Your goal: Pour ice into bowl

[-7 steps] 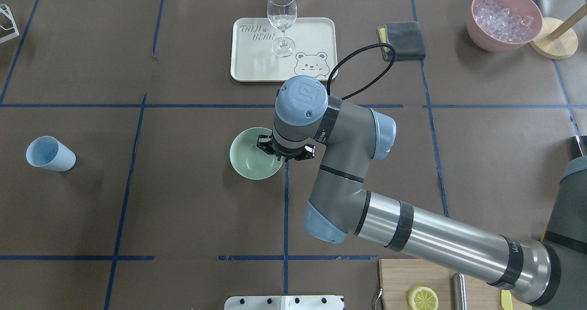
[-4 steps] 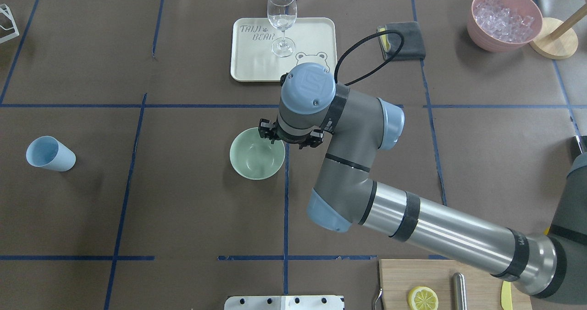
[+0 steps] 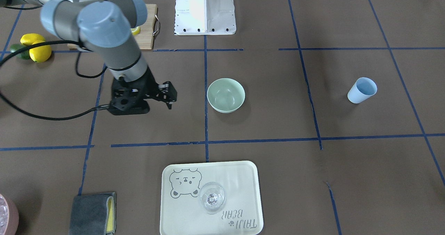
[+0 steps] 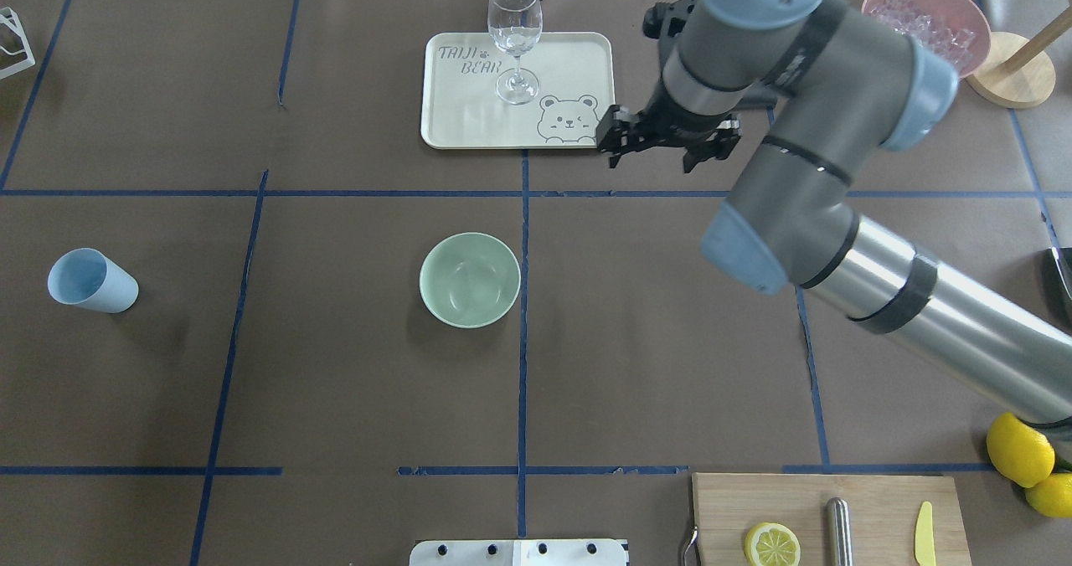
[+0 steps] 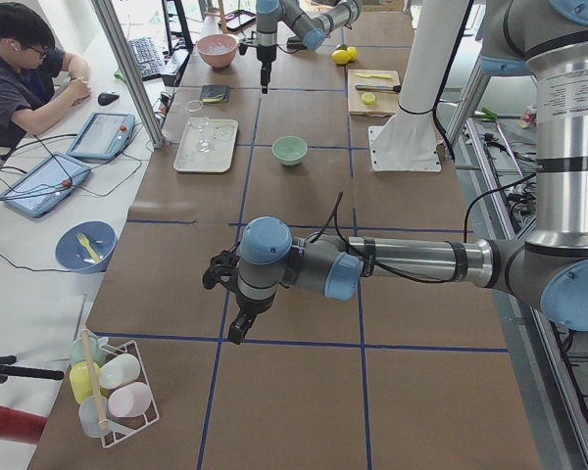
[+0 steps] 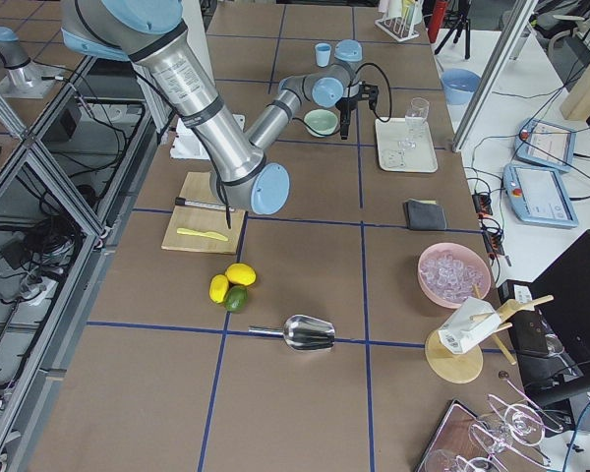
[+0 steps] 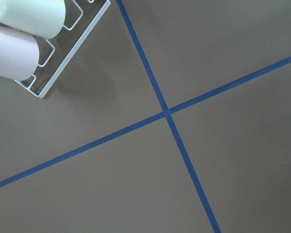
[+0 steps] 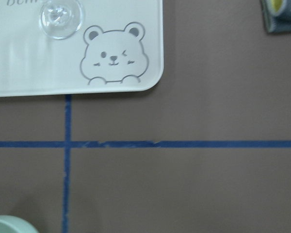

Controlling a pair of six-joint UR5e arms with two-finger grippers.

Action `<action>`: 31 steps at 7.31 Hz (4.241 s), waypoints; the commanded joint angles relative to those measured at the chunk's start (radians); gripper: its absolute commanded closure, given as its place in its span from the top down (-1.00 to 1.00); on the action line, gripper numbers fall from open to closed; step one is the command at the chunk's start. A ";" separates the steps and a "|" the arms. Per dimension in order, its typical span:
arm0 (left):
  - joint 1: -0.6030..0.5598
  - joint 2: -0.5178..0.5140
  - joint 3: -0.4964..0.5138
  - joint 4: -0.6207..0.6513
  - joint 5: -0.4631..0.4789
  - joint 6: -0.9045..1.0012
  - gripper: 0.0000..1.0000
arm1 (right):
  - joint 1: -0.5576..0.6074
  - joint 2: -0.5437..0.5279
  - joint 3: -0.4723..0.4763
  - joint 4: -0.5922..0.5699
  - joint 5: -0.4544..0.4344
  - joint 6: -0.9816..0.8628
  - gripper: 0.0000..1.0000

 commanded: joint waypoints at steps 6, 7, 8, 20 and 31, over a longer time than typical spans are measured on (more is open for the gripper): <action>0.016 -0.002 0.029 -0.602 -0.113 -0.266 1.00 | 0.474 -0.425 0.011 -0.031 0.192 -1.004 1.00; 0.043 -0.002 0.023 -0.660 -0.108 -0.357 1.00 | 0.518 -0.477 0.008 -0.028 0.206 -1.092 1.00; 0.076 -0.002 0.016 -0.723 -0.066 -0.460 1.00 | 0.543 -0.520 0.008 -0.023 0.207 -1.132 1.00; 1.109 0.228 0.004 -1.242 1.411 -1.241 1.00 | 0.591 -0.619 0.040 -0.018 0.199 -1.131 1.00; 1.358 0.156 0.196 -1.251 1.751 -1.349 1.00 | 0.597 -0.619 0.037 -0.018 0.194 -1.131 1.00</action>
